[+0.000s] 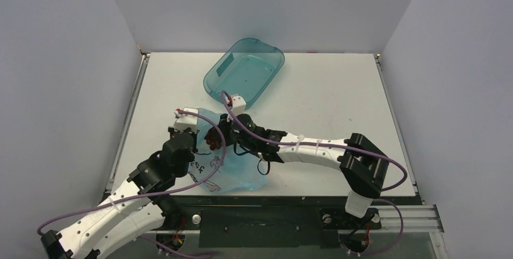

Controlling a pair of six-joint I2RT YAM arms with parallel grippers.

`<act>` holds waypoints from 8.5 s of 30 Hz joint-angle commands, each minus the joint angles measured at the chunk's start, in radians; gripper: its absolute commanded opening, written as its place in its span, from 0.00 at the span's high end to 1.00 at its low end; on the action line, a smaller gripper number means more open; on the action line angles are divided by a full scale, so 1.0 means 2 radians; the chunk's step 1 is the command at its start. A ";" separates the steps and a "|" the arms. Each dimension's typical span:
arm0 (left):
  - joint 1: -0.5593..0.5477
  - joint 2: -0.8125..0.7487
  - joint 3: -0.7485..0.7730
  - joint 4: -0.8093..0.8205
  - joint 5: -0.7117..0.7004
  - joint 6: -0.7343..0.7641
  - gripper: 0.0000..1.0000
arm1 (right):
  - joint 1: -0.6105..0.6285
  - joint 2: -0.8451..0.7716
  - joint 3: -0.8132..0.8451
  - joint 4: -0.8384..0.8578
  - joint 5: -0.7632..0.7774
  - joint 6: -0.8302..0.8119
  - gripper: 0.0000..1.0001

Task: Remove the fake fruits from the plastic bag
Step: Take out the fake fruit from the plastic bag, then place the fake fruit in the bin, then adjust the plastic bag at the center of the board, then adjust the fake fruit in the plastic bag, then adjust the plastic bag at the center of the board, then take out the fake fruit from the plastic bag.

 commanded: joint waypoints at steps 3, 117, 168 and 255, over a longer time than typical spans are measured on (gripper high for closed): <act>-0.037 -0.026 0.016 0.005 -0.050 -0.009 1.00 | 0.005 -0.058 -0.007 0.034 -0.013 0.005 1.00; -0.064 0.017 0.025 -0.005 -0.067 0.009 1.00 | 0.077 -0.240 -0.183 0.052 0.132 0.034 0.38; -0.086 -0.005 0.080 -0.122 0.070 -0.122 1.00 | 0.011 0.072 -0.094 0.236 0.124 0.131 0.12; -0.087 -0.028 -0.108 -0.207 -0.020 -0.619 1.00 | -0.002 -0.004 -0.099 0.092 0.131 0.018 0.27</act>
